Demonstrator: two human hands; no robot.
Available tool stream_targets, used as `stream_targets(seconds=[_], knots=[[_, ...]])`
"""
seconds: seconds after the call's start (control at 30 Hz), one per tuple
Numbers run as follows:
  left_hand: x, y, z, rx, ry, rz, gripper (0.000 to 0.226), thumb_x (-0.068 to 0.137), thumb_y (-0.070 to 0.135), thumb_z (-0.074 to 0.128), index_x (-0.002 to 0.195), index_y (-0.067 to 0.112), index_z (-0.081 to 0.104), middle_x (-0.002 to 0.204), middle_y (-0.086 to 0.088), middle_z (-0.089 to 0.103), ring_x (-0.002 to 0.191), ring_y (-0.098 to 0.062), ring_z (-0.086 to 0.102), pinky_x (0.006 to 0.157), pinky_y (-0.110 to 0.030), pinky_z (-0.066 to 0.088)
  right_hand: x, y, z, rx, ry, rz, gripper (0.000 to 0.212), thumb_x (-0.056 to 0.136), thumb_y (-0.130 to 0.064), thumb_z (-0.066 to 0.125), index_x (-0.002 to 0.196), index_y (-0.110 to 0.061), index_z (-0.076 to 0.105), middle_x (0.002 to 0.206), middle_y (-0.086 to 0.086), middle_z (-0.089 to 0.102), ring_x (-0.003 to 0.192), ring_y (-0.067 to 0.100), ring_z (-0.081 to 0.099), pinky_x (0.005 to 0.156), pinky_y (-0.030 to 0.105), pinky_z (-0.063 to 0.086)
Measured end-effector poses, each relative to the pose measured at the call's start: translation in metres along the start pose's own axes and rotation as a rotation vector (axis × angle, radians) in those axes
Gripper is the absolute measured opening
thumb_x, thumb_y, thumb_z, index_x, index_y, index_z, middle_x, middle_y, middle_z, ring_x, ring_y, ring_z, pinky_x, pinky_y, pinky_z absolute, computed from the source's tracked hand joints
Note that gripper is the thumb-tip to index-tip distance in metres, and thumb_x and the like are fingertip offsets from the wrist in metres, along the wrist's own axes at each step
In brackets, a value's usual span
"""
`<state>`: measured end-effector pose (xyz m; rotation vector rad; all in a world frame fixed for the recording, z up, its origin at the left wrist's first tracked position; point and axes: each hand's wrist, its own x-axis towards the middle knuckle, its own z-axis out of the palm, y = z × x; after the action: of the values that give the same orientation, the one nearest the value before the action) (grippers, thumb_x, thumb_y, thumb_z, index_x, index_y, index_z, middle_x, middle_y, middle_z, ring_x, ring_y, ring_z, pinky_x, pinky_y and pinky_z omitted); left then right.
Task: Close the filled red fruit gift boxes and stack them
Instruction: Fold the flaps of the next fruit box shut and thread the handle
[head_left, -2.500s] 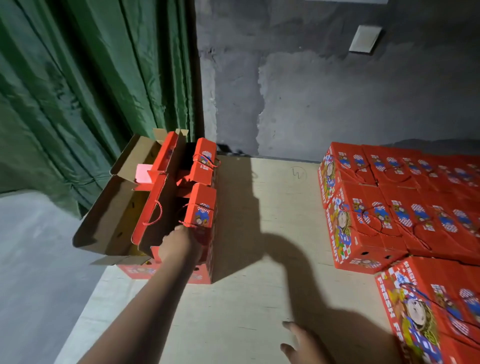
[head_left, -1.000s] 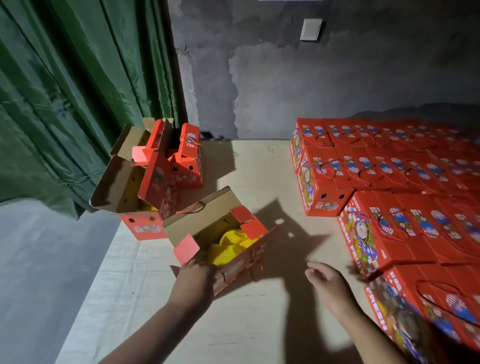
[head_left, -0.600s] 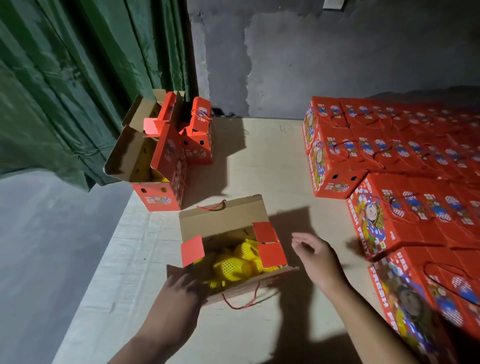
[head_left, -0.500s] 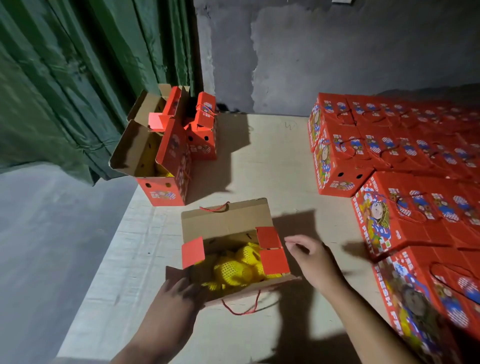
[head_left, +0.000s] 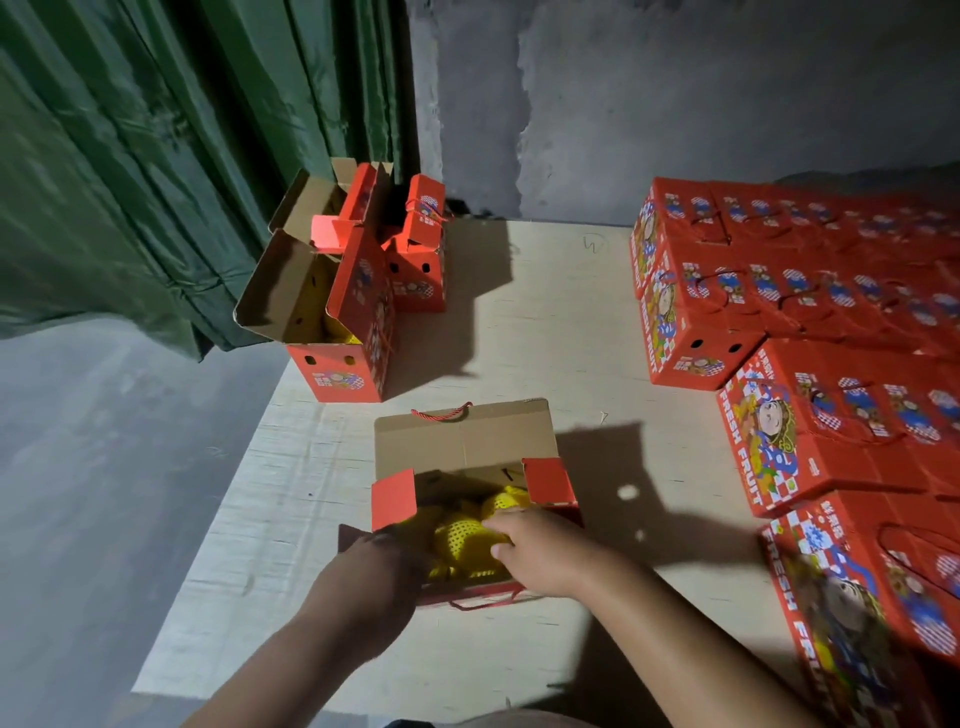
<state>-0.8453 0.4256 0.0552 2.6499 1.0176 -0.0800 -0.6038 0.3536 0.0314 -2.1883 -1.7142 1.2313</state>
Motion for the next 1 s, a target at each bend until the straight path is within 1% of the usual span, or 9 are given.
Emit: stream_targets(seconds=[0.07,0.17,0.33,0.4,0.5,0.6,0.7,0.8,1.0], knots=[[0.013,0.005,-0.002,0.219,-0.062,-0.058,0.019,0.101,0.034,0.049,0.111,0.036,0.065,0.113,-0.001,0.056,0.095,-0.020,0.053,0.075,-0.035,0.045,-0.001,-0.004,-0.001,-0.092,-0.038,-0.003,0.053,0.109,-0.030,0.049,0.161,-0.028,0.037,0.175,-0.004,0.013,0.154,0.026,0.034,0.117,0.040,0.043],[0.023,0.003,0.000,0.328,-0.018,-0.129,0.035,0.087,0.034,0.071,0.122,0.034,0.066,0.124,-0.010,0.053,0.106,-0.030,0.053,0.074,-0.041,0.049,-0.010,-0.004,-0.008,-0.178,-0.011,0.040,0.061,0.109,-0.028,0.049,0.165,-0.023,0.025,0.175,-0.006,-0.007,0.144,0.027,0.049,0.103,0.040,0.054],[0.019,-0.015,0.007,0.327,-0.093,-0.235,0.082,0.097,0.050,0.059,0.163,0.036,0.012,0.170,-0.015,0.011,0.148,-0.036,0.027,0.100,-0.051,0.048,-0.030,0.011,-0.010,-0.133,0.178,0.044,0.076,0.105,-0.032,0.059,0.167,-0.017,0.017,0.173,-0.011,-0.019,0.149,0.024,0.042,0.112,0.038,0.048],[0.010,-0.025,0.008,0.174,-0.078,-0.319,0.087,0.095,0.046,0.064,0.162,0.037,0.010,0.167,-0.016,0.021,0.144,-0.036,0.038,0.094,-0.048,0.056,-0.040,0.025,-0.007,-0.103,0.311,0.048,0.075,0.103,-0.032,0.064,0.165,-0.022,0.023,0.174,-0.014,-0.014,0.151,0.021,0.040,0.113,0.034,0.046],[-0.001,-0.044,0.011,-0.345,0.093,-0.400,0.069,0.084,0.016,0.076,0.139,0.046,0.046,0.126,0.001,0.065,0.103,-0.019,0.071,0.069,-0.038,0.063,-0.050,0.050,-0.006,-0.041,0.534,0.058,0.064,0.096,-0.026,0.073,0.153,-0.027,0.045,0.166,-0.012,0.020,0.129,0.019,0.061,0.103,0.033,0.053],[-0.009,-0.052,0.015,-0.815,0.194,-0.458,0.063,0.086,-0.002,0.071,0.123,0.048,0.062,0.100,0.014,0.079,0.079,-0.009,0.077,0.053,-0.031,0.062,-0.050,0.072,-0.003,0.067,0.689,0.114,0.068,0.085,-0.022,0.084,0.145,-0.030,0.053,0.139,-0.007,0.037,0.100,0.021,0.067,0.089,0.037,0.057],[-0.013,-0.052,0.023,-0.905,0.287,-0.525,0.069,0.088,-0.005,0.065,0.122,0.055,0.063,0.102,0.023,0.077,0.081,-0.005,0.077,0.051,-0.037,0.062,-0.045,0.085,0.000,0.228,0.741,0.202,0.090,0.081,-0.023,0.088,0.156,-0.034,0.040,0.134,-0.006,0.037,0.097,0.011,0.063,0.084,0.033,0.056],[-0.014,-0.054,0.029,-1.001,0.348,-0.555,0.069,0.089,-0.007,0.062,0.119,0.055,0.065,0.104,0.023,0.077,0.085,-0.011,0.077,0.051,-0.041,0.063,-0.038,0.089,0.000,0.567,0.705,0.280,0.104,0.085,-0.016,0.086,0.165,-0.030,0.022,0.138,-0.005,0.045,0.108,0.012,0.063,0.087,0.045,0.060],[-0.014,-0.051,0.027,-1.085,0.389,-0.502,0.038,0.101,0.033,0.067,0.131,0.055,0.061,0.126,-0.001,0.070,0.096,-0.027,0.075,0.058,-0.038,0.064,-0.029,0.090,0.001,0.786,0.601,0.190,0.064,0.093,-0.002,0.074,0.150,-0.013,0.047,0.131,0.002,0.064,0.114,0.016,0.066,0.079,0.014,0.051]])
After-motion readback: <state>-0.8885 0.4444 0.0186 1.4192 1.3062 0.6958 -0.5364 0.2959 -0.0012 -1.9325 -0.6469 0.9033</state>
